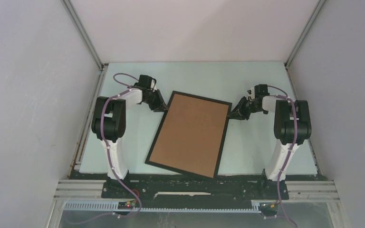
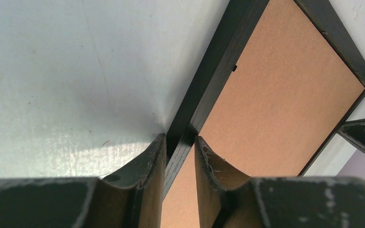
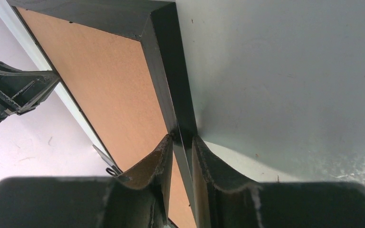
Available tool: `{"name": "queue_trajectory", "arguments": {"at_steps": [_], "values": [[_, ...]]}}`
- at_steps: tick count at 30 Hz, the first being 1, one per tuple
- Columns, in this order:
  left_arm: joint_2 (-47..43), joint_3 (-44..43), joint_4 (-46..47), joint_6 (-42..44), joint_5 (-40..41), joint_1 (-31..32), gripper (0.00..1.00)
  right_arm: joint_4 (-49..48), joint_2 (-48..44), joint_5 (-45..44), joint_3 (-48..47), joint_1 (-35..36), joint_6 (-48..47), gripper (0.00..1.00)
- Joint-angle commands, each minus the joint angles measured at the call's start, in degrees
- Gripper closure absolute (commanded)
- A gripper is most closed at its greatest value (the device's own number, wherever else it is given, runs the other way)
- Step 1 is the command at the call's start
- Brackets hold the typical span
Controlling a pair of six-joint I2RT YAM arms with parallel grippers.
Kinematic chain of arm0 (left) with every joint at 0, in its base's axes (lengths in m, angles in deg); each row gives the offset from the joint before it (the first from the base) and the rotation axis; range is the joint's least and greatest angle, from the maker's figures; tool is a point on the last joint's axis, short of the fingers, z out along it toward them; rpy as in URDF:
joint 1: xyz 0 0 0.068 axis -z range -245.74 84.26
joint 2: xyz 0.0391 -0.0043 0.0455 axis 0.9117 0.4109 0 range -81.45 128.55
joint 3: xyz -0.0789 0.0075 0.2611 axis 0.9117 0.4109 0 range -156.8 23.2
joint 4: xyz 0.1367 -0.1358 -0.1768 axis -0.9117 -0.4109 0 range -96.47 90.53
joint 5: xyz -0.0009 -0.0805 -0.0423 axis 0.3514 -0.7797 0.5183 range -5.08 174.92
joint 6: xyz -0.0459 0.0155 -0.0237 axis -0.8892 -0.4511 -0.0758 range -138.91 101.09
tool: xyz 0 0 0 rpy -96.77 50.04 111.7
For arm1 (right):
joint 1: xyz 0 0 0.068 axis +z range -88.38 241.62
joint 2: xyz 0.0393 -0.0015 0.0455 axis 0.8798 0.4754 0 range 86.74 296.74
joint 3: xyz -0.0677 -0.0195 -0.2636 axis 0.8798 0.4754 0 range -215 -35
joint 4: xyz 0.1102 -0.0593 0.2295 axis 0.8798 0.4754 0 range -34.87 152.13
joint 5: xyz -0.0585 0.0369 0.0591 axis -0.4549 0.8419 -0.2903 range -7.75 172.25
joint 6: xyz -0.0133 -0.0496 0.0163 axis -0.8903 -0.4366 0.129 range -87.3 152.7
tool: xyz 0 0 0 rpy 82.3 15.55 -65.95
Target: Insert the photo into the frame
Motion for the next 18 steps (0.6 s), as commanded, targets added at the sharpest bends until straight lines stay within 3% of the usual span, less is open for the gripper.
{"name": "queue_trajectory", "arguments": {"at_steps": [1, 10, 18], "values": [[1.6, -0.6, -1.0, 1.4, 1.5, 0.4, 0.7, -0.4, -1.7, 1.6, 0.4, 1.1, 0.3, 0.72], [1.9, -1.0, -1.1, 1.7, 0.9, 0.8, 0.72, -0.1, -1.3, -1.9, 0.5, 6.6, 1.8, 0.73], [2.3, -1.9, -1.5, 2.8, -0.3, 1.4, 0.74, 2.3, -0.9, -14.0, -1.1, 12.3, 5.8, 0.74]]}}
